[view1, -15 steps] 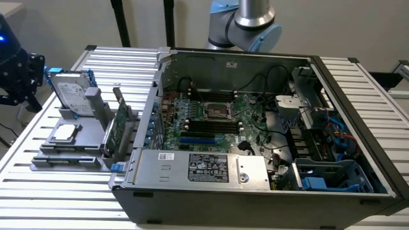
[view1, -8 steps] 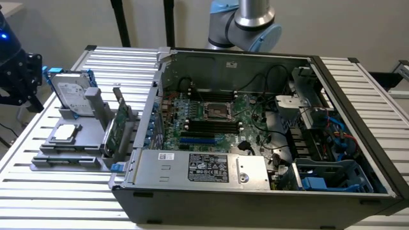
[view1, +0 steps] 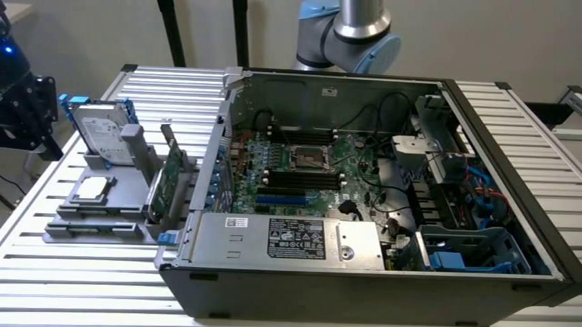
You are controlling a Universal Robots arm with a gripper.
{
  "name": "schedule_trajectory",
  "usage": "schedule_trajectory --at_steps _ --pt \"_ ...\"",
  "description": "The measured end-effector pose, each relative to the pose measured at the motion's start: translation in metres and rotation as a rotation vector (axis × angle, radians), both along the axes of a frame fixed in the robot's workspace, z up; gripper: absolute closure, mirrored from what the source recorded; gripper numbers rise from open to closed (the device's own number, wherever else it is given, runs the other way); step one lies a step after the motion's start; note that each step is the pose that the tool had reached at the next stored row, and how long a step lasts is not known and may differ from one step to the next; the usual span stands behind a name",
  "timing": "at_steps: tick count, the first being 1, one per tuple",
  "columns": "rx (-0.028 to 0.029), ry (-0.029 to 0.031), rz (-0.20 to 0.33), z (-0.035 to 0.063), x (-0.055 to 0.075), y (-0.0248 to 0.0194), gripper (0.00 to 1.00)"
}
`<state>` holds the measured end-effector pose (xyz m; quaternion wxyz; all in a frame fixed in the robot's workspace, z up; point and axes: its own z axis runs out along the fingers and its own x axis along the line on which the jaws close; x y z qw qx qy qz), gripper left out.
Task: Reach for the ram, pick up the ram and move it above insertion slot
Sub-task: 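Pick up the ram and move it above insertion slot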
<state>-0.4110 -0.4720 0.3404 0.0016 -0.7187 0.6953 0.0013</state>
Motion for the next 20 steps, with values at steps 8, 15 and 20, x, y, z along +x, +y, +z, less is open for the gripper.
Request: schedule_trajectory --at_steps 8,15,20 --pt "0.0003 -0.0023 0.025 0.0 0.0 -0.0017 0.88" --pt "0.0028 -0.0031 0.025 -0.0052 0.0 -0.0064 0.64" --pt "0.0028 -0.0031 0.025 -0.0143 0.0 -0.0093 0.64"
